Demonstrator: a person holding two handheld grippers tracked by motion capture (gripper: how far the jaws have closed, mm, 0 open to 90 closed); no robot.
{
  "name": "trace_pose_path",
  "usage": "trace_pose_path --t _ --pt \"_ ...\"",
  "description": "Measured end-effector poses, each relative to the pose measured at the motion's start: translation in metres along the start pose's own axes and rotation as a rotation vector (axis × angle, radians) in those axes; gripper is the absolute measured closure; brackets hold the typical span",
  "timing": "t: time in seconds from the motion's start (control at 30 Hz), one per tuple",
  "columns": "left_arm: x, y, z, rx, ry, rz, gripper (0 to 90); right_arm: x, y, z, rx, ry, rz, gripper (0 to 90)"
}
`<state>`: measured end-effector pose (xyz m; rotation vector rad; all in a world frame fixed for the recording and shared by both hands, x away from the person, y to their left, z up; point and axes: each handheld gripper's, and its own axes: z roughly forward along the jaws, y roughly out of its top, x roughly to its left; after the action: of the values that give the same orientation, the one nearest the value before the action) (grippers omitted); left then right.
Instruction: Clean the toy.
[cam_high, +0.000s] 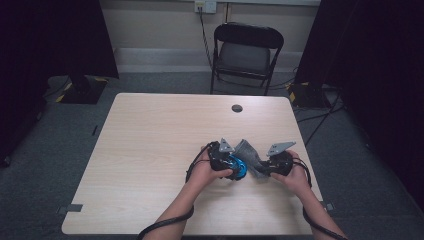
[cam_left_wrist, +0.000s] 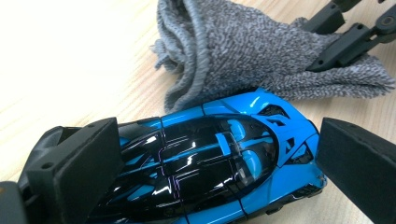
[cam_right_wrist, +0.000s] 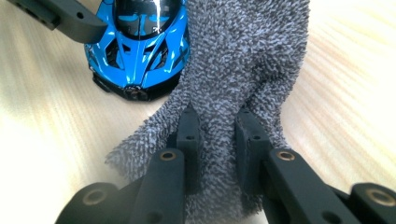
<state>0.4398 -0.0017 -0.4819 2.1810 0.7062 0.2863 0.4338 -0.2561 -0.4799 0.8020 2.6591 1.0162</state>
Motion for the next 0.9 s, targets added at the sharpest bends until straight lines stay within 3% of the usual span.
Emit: trace_pose_path --t 0.63,0.9 --pt "-0.003 0.002 0.001 0.006 -0.005 0.001 0.0 0.011 -0.023 -0.019 -0.012 0.009 0.031 74.8" --pt "-0.004 0.001 0.001 -0.003 -0.011 -0.008 0.0 0.013 -0.033 -0.03 -0.004 0.023 0.069 74.6"
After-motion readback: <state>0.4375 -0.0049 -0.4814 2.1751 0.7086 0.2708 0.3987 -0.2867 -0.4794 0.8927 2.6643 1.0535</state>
